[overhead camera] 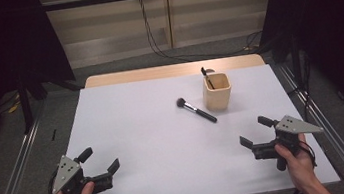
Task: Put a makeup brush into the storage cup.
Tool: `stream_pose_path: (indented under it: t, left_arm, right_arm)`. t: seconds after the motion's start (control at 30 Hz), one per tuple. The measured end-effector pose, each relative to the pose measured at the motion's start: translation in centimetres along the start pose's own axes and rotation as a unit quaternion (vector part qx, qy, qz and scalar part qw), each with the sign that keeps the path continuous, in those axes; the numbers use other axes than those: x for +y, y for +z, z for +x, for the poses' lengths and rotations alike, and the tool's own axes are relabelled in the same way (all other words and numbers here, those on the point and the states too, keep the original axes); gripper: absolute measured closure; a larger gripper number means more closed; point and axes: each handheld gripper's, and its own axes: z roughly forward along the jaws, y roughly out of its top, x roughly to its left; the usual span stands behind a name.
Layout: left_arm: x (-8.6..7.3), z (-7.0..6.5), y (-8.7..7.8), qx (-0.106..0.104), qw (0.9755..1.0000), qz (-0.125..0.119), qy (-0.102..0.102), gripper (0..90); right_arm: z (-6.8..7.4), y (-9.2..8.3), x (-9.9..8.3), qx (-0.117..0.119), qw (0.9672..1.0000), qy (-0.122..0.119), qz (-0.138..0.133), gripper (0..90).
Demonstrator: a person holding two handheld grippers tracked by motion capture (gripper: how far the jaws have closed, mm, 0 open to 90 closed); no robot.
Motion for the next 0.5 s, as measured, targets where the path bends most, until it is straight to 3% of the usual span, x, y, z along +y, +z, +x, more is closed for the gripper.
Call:
stream_pose_path:
  t: [0.5]
  left_arm:
    - [-0.1, 0.0, 0.2, 0.000, 1.0000, 0.003, 0.000, 2.3]
  right_arm:
    - [0.7, 4.0, 2.2, 0.035, 0.9990, -0.027, 0.008, 0.9]
